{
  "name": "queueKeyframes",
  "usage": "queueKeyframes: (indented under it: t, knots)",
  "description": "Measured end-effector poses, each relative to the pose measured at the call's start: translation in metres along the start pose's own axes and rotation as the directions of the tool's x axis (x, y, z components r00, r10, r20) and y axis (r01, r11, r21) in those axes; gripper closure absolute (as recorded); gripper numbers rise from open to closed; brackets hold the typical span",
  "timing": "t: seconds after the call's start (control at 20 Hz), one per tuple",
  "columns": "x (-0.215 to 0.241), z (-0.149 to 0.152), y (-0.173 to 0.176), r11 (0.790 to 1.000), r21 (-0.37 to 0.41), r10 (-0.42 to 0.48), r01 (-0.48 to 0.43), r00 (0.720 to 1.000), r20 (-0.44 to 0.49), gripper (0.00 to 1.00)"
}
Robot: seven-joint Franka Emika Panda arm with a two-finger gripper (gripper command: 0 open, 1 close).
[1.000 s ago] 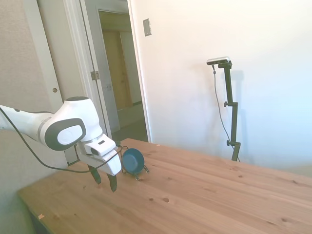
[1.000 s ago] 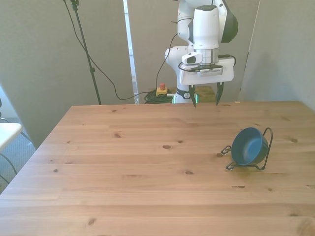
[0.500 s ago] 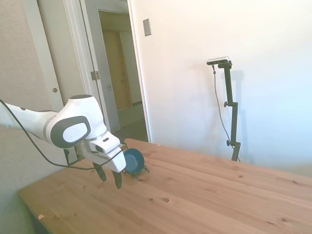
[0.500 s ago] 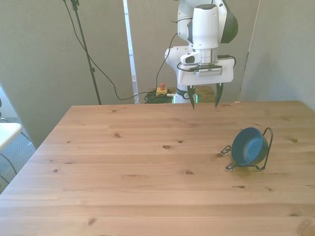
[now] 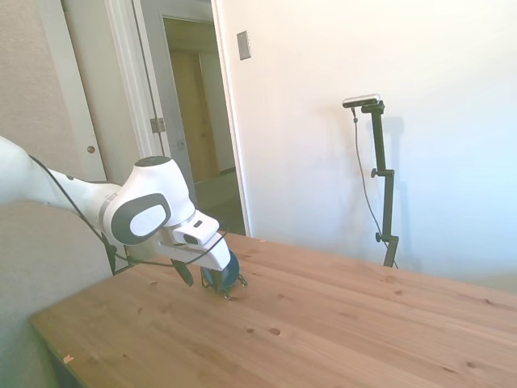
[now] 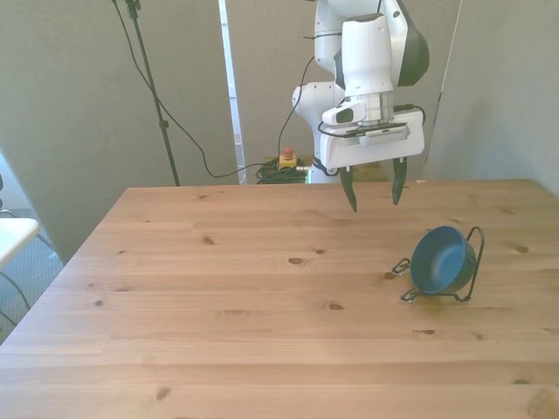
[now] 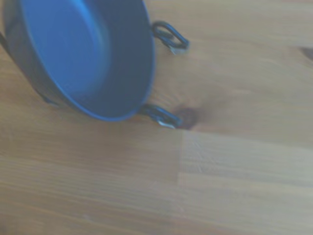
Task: Unload the bowl
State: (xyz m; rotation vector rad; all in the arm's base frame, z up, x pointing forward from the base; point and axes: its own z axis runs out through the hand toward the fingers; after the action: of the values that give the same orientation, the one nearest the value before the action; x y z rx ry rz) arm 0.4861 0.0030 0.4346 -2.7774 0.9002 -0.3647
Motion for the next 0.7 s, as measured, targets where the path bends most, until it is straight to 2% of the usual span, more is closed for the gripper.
queueKeyframes:
  t: [0.2, 0.3, 0.5, 0.7]
  knots:
    - [0.005, 0.006, -0.016, 0.990, 0.091, -0.112, 0.111, 0.994, -0.001, 0.00]
    - [0.008, 0.008, -0.021, 0.979, 0.112, -0.168, 0.170, 0.986, -0.022, 0.00]
    - [0.016, 0.012, -0.032, 0.960, 0.118, -0.250, 0.255, 0.967, -0.057, 0.00]
    - [0.022, 0.026, -0.044, 0.946, 0.105, -0.304, 0.308, 0.951, -0.054, 0.00]
